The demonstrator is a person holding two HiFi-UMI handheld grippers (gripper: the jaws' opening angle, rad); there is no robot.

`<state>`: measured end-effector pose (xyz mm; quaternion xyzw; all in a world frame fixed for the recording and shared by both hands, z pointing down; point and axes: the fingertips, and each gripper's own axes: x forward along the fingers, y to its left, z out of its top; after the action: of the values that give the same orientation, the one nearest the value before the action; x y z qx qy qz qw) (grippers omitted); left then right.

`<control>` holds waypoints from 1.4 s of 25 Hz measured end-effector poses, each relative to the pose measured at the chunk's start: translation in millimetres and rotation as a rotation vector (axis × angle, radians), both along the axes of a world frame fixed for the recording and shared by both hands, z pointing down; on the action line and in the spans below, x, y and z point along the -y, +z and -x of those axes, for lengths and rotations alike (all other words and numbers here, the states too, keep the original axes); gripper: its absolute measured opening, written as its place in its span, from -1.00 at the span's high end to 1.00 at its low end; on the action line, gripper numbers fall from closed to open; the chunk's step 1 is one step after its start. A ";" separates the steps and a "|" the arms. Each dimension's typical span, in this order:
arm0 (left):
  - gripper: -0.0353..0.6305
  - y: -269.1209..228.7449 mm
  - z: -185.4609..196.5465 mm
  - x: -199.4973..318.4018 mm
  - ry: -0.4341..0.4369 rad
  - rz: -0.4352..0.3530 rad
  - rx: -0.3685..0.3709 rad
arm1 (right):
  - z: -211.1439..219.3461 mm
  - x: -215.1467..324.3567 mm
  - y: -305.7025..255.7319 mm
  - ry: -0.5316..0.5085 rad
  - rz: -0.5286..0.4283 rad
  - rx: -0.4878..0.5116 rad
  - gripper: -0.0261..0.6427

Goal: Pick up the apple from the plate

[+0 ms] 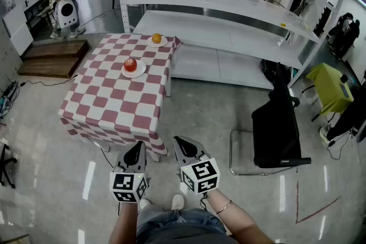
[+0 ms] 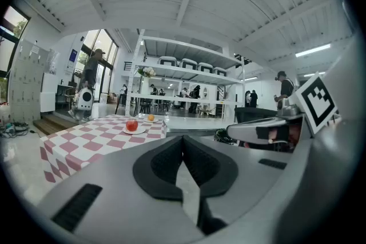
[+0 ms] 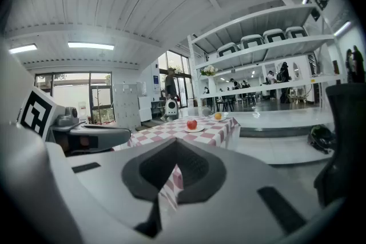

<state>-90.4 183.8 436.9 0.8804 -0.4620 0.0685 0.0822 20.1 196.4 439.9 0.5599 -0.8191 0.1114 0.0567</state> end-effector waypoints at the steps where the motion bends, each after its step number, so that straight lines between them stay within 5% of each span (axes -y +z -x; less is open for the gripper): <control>1: 0.84 0.2 0.2 0.9 0.000 0.000 -0.001 | 0.4 1.2 -0.1 0.001 -0.001 0.000 0.90; 12: 0.84 6.0 -0.4 1.6 -0.015 0.007 -0.001 | -9.4 -0.9 4.3 0.018 -0.017 0.008 0.89; 22: 0.84 2.0 -10.6 8.6 -0.009 0.061 -0.109 | -36.7 -14.2 18.0 0.042 0.022 0.004 0.89; 28: 0.84 -16.0 -18.6 30.7 -0.018 0.049 -0.021 | -62.1 -5.3 2.0 0.093 0.035 0.021 0.89; 35: 0.84 12.4 -19.9 67.4 -0.035 0.048 -0.018 | -82.2 18.3 31.3 0.143 0.062 -0.011 0.89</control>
<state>-70.4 116.4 449.3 0.8704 -0.4750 0.0702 0.1085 102.3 178.1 471.2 0.6157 -0.7727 0.1374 0.0706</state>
